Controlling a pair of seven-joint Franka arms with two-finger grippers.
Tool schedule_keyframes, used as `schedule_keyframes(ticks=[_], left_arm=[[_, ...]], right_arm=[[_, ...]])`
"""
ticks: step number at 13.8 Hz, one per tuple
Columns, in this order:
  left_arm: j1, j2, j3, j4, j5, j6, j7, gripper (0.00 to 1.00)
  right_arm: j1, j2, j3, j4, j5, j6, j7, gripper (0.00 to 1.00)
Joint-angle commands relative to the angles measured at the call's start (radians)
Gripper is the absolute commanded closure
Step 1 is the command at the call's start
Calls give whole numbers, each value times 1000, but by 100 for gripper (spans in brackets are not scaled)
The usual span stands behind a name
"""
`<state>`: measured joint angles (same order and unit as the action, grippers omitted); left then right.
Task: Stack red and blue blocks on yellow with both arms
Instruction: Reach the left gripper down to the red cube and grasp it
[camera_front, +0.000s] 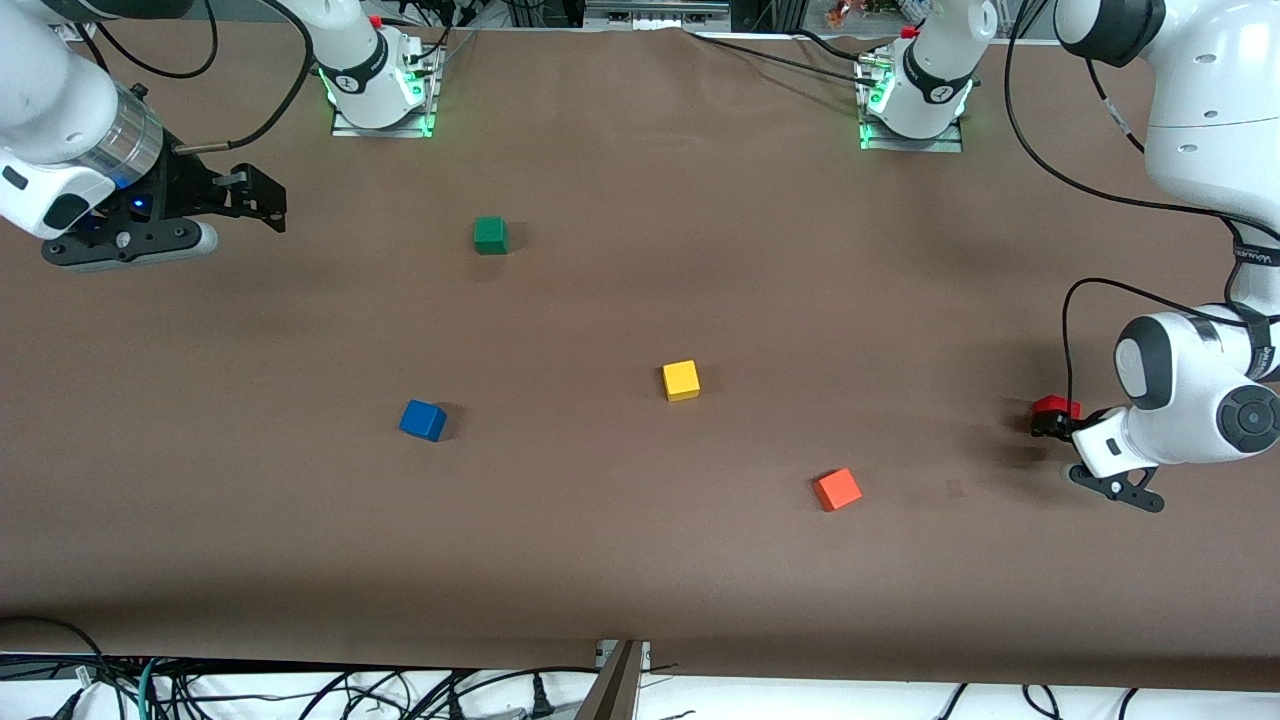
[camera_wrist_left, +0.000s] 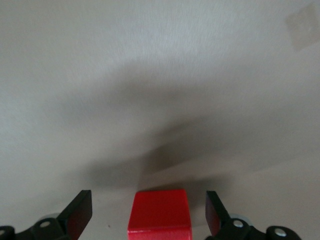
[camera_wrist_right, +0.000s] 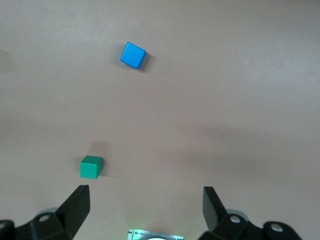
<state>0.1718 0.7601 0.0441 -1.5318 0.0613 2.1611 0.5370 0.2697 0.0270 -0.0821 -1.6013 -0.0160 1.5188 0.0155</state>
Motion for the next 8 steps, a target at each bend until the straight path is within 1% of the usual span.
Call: schedule_keyframes(ticks=[1, 3, 5, 6, 7, 8], left_arm=[[20, -45, -13, -73, -18, 17, 26, 0], [20, -64, -13, -102, -29, 17, 26, 0], [20, -65, -13, -106, -34, 14, 26, 1], [21, -68, -13, -108, -34, 5, 29, 33], [23, -79, -13, -119, -34, -3, 43, 74], [31, -85, -13, -132, -34, -3, 47, 94]], right_arm=[[-17, 2, 15, 9, 4, -11, -8, 0], [-17, 2, 15, 9, 4, -12, -8, 0], [-17, -2, 10, -2, 4, -9, -8, 0], [-17, -2, 10, -2, 4, -9, -6, 0], [-18, -2, 10, -2, 4, -9, -6, 0], [-17, -1, 10, -3, 4, -8, -6, 0]])
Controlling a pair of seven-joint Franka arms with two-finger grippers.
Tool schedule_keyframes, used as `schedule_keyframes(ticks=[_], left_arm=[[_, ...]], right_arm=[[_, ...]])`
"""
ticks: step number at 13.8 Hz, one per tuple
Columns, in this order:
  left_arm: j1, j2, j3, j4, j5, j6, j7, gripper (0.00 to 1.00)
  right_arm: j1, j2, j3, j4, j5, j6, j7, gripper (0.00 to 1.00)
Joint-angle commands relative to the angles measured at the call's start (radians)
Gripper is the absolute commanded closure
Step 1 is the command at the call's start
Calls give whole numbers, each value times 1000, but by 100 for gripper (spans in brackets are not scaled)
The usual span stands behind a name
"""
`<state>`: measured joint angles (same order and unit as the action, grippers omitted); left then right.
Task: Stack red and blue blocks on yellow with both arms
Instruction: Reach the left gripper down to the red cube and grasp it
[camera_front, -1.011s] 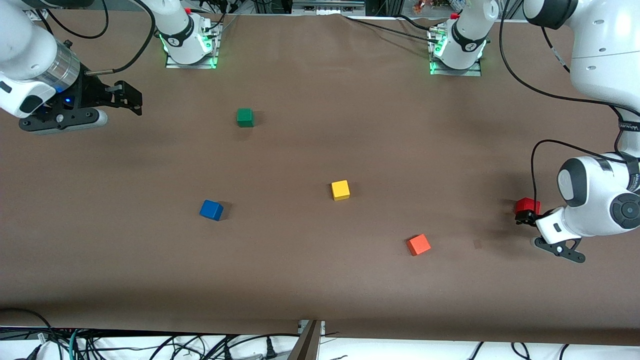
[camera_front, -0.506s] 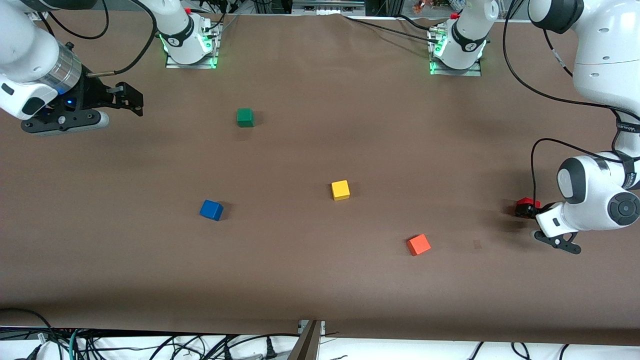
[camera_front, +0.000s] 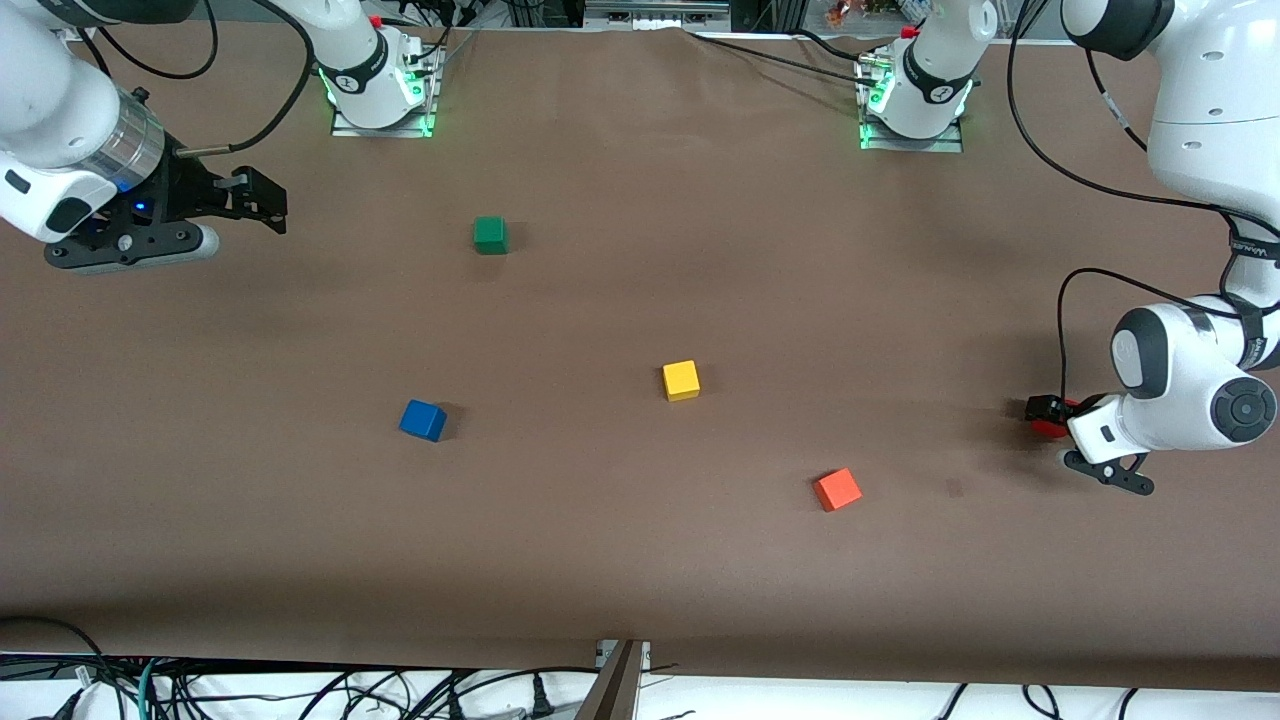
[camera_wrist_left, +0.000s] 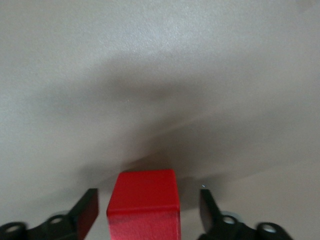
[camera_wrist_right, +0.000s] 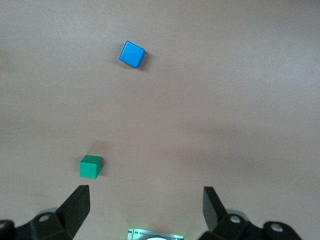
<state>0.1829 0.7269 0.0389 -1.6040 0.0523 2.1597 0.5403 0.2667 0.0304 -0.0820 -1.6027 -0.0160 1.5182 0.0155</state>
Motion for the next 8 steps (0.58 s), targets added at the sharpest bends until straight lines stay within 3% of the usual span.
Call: schedule_keyframes(ticks=[1, 3, 5, 8], left_arm=[[20, -55, -8, -60, -26, -1, 43, 100], [18, -76, -25, -50, -61, -9, 32, 100], [9, -113, -92, -33, -66, -40, -43, 100], [-17, -133, -224, 47, -63, -101, -276, 100]], right_arm=[[-14, -1, 11, -17, 7, 3, -6, 0], [-14, -1, 13, -109, 31, 110, 0, 0], [-9, 41, 16, -213, 54, 289, 58, 0], [-6, 240, 18, -223, 115, 517, 165, 0]])
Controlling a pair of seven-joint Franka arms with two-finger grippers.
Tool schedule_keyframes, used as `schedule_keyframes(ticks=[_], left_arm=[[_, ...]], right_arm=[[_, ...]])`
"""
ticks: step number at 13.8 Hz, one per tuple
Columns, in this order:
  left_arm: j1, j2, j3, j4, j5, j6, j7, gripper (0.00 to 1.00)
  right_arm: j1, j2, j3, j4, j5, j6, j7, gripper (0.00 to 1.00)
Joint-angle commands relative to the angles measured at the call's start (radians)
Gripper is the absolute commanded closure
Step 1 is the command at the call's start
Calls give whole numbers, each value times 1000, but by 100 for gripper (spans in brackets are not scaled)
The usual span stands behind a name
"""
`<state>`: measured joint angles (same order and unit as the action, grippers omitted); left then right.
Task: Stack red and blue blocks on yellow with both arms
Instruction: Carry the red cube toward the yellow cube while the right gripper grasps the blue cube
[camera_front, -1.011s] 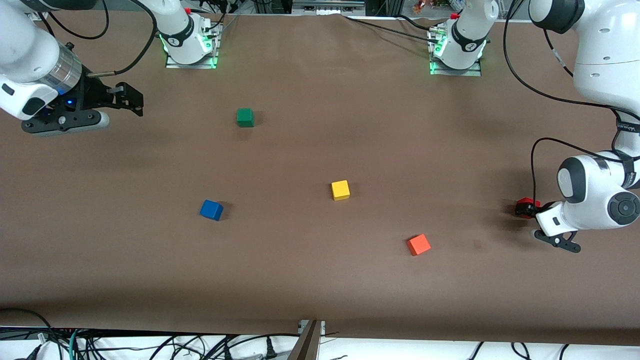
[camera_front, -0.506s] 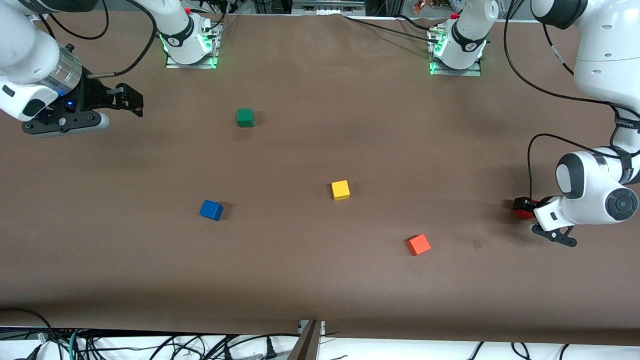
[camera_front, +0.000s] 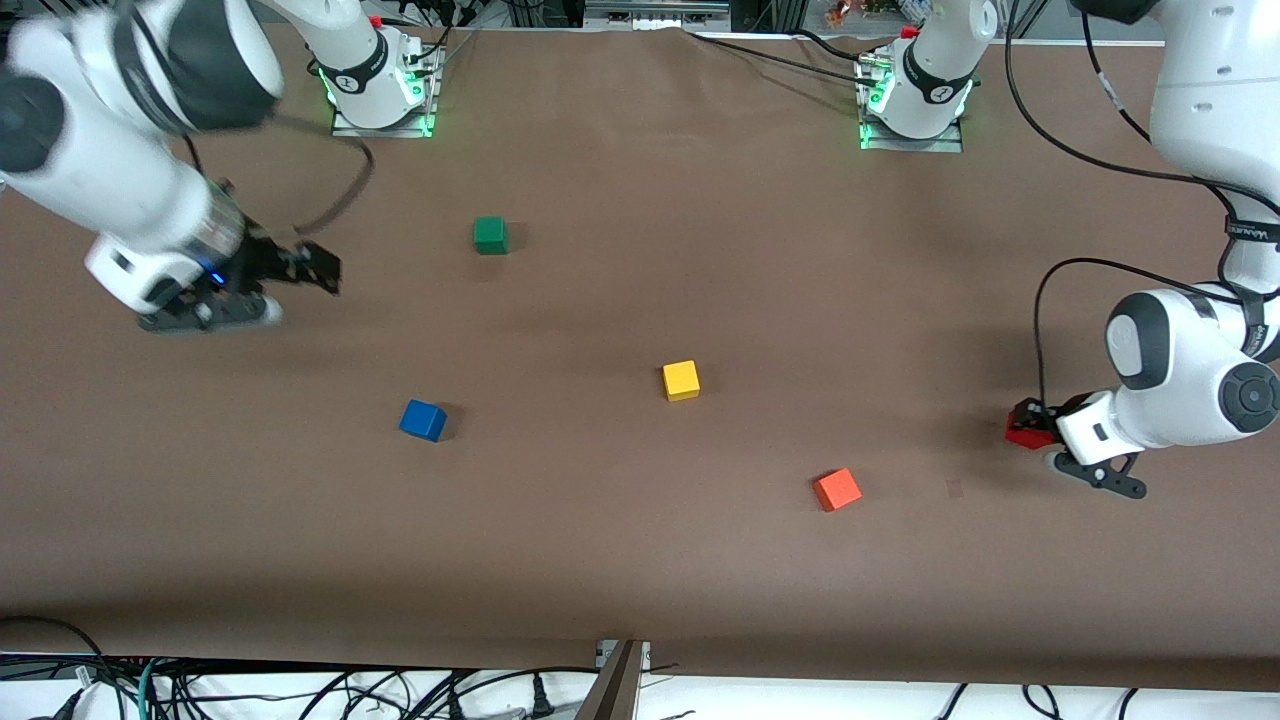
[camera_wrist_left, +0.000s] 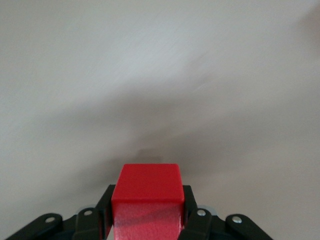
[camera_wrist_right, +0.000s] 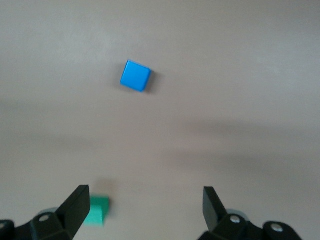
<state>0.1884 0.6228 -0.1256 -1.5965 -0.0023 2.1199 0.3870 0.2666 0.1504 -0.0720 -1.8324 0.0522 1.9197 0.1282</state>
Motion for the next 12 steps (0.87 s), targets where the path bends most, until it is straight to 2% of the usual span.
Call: schedule_keyframes(ticks=[1, 4, 7, 12], left_arm=[[-58, -29, -89, 62, -8, -86, -229, 100], [-257, -28, -103, 102, -8, -92, -574, 100], [-447, 15, -101, 119, -10, -84, -912, 100], [-645, 156, -91, 271, -4, -52, -1199, 100]], right_arm=[[-9, 186, 8, 12, 69, 196, 63, 0], [-9, 319, 8, 39, 127, 341, 106, 0], [8, 455, 9, 207, 133, 343, 207, 0], [29, 564, 9, 243, 132, 395, 249, 0]])
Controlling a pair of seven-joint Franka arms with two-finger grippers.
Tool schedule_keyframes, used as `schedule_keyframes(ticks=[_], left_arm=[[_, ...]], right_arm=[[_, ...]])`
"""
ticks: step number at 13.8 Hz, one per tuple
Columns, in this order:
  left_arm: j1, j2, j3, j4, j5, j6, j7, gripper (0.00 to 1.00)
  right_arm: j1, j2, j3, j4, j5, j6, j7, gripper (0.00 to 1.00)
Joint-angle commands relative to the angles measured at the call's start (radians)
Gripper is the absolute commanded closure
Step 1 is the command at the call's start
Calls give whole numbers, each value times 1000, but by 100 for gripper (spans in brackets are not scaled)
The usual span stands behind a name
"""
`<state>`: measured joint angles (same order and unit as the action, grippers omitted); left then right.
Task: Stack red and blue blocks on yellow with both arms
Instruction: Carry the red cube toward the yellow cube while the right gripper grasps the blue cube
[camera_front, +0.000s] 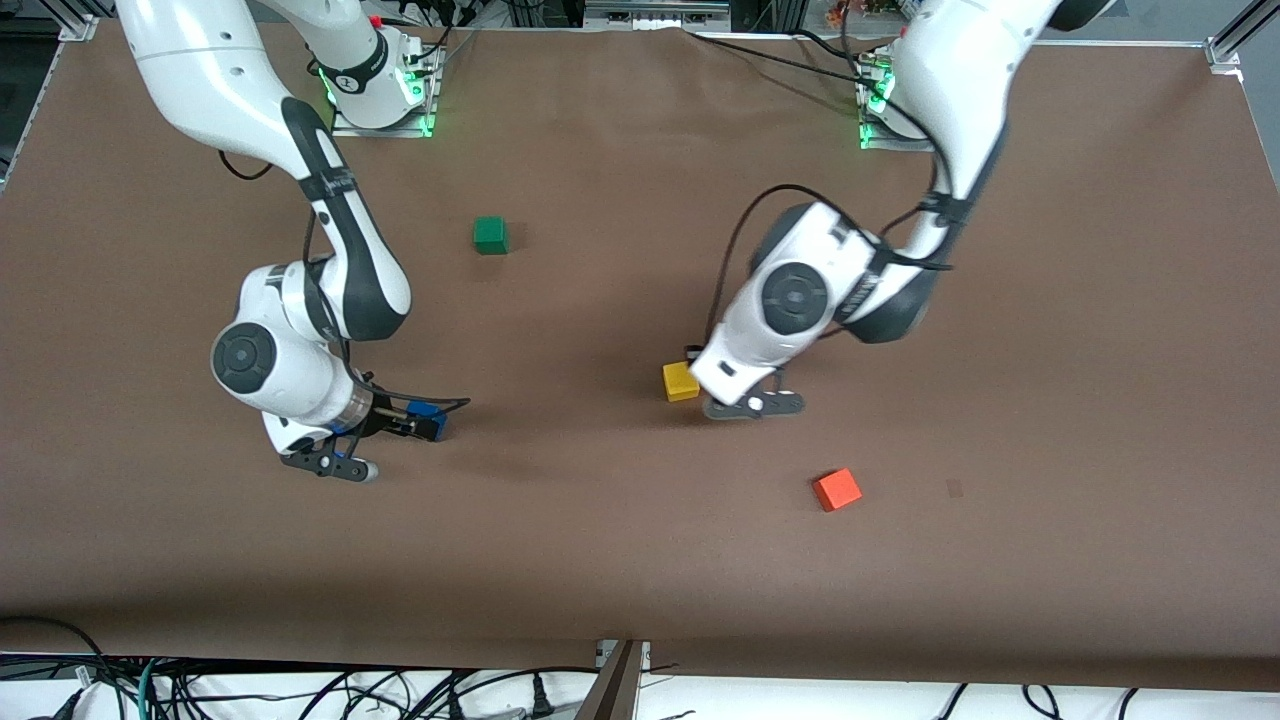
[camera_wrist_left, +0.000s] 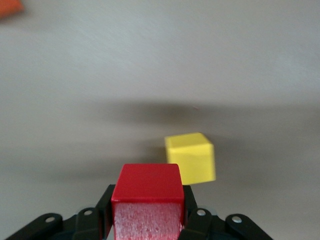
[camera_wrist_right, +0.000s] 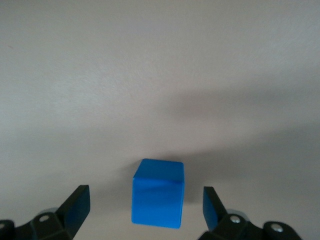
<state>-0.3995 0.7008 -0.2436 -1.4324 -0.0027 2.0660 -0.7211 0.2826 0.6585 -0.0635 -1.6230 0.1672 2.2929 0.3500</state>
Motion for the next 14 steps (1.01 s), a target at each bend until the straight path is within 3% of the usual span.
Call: schedule_keyframes(ticks=[1, 4, 5, 6, 7, 8, 10, 11, 14], left_arm=[[-73, 101, 29, 128, -2, 9, -127, 100], [-79, 132, 32, 155, 1, 11, -135, 100], [-79, 137, 32, 155, 1, 14, -139, 100], [-81, 141, 32, 155, 1, 26, -146, 100], [-79, 144, 32, 155, 1, 34, -146, 100], [-79, 149, 32, 156, 1, 34, -146, 100], [-79, 149, 38, 155, 3, 34, -146, 100], [-79, 149, 40, 155, 4, 32, -146, 100], [-79, 147, 38, 155, 32, 29, -147, 100]], right_arm=[[13, 62, 1, 23, 17, 49, 26, 0], [13, 73, 1, 9, 17, 51, 17, 3], [17, 72, 1, 6, 15, 43, 11, 23], [18, 69, 1, 6, 15, 40, -21, 61], [12, 63, 1, 12, 17, 11, -63, 74], [4, 56, -4, 20, 17, -31, -92, 75], [3, 30, -4, 29, 17, -61, -115, 95], [6, 17, -2, 31, 15, -84, -118, 99], [18, -51, 2, 64, 0, -177, -188, 100]])
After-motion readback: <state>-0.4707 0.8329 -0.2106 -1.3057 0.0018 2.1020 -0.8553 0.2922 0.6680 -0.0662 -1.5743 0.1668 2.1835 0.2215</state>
